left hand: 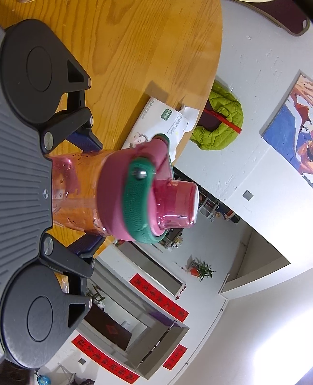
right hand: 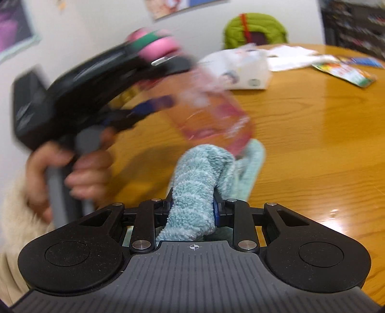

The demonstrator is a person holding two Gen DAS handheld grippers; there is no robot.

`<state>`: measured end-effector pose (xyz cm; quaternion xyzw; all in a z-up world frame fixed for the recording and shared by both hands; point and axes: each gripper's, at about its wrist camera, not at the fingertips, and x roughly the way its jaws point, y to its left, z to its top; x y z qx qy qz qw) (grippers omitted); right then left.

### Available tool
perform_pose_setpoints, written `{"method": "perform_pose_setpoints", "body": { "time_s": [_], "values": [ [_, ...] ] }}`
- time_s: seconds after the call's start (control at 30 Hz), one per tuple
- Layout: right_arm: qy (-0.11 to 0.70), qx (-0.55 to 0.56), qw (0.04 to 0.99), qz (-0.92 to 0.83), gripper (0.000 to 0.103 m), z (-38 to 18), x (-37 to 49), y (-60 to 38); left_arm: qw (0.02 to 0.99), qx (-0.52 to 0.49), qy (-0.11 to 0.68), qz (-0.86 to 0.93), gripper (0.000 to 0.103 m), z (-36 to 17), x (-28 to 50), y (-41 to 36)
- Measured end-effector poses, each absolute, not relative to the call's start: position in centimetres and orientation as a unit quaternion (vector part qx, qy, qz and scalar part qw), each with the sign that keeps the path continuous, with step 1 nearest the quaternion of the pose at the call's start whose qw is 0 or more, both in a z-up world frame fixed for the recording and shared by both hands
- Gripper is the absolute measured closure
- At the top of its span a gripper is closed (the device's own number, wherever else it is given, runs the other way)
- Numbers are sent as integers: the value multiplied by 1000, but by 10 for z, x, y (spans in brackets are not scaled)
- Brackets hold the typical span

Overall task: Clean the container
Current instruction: 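Rub the towel against the tilted bottle base while the left gripper turns it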

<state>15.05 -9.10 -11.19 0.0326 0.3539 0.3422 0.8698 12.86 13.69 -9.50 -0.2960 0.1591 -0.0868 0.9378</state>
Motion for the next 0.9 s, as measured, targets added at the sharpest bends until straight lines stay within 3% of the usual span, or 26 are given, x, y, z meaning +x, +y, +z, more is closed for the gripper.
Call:
{"method": "perform_pose_setpoints", "body": {
  "time_s": [0.63,0.9],
  "values": [
    [283,-109,876,375,74,-93,84,-86,940,-289,158,-89,32,-95,131,137],
    [197,-159,939,232,75,-97,130,-81,940,-289,158,-91,32,-95,133,138]
  ]
}}
